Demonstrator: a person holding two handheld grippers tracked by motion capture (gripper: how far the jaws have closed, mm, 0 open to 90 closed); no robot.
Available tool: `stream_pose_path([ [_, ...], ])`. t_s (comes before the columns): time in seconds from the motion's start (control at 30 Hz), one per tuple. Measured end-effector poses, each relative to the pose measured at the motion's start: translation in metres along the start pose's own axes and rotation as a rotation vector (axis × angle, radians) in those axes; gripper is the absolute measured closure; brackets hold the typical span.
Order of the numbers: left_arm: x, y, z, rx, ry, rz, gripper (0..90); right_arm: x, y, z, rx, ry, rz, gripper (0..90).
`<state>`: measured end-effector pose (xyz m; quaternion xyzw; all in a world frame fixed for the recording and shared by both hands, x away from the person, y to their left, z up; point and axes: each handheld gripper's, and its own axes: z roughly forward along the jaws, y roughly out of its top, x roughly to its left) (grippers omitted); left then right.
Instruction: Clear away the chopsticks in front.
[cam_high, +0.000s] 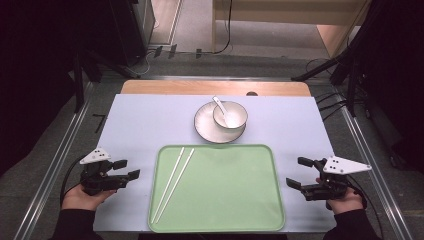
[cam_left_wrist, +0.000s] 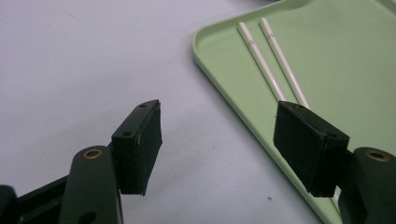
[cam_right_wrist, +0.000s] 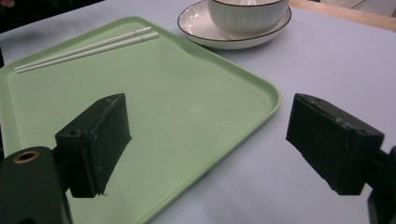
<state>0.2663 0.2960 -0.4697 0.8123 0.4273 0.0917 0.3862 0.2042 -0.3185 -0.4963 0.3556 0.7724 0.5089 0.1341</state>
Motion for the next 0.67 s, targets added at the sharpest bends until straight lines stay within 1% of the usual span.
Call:
stream_pose_path([
  [0.43, 0.0012, -0.0003, 0.0005, 0.006, -0.004, -0.007, 32.3, 0.0, -0.0001, 0.0001, 0.002, 0.001, -0.002, 13.9],
  [0.6, 0.0024, -0.0007, 0.0013, 0.014, 0.003, -0.011, 31.3, 0.0001, -0.0001, 0.0003, 0.003, 0.001, -0.003, 13.9],
  [0.67, 0.0027, -0.001, 0.0031, 0.01, 0.016, -0.017, 29.6, -0.0003, -0.0001, 0.0004, 0.004, 0.002, -0.003, 13.9],
])
